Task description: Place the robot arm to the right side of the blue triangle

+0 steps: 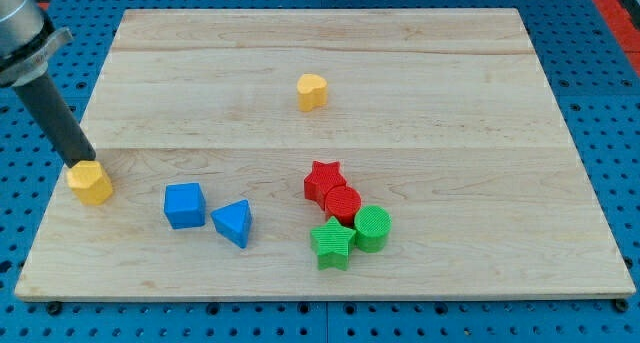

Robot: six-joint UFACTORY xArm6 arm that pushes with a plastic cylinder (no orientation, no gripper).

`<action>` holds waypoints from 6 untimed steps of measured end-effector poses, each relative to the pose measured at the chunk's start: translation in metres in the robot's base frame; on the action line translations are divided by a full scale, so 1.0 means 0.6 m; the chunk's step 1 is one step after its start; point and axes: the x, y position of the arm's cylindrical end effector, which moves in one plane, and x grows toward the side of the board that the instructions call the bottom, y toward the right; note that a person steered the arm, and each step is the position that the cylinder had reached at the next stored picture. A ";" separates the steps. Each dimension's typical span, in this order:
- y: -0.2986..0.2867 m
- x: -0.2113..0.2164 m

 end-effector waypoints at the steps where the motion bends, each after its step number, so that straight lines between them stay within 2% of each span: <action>1: 0.038 0.031; 2: 0.071 0.027; 3: 0.104 -0.010; 4: 0.240 -0.014; 5: 0.370 0.007; 6: 0.376 0.076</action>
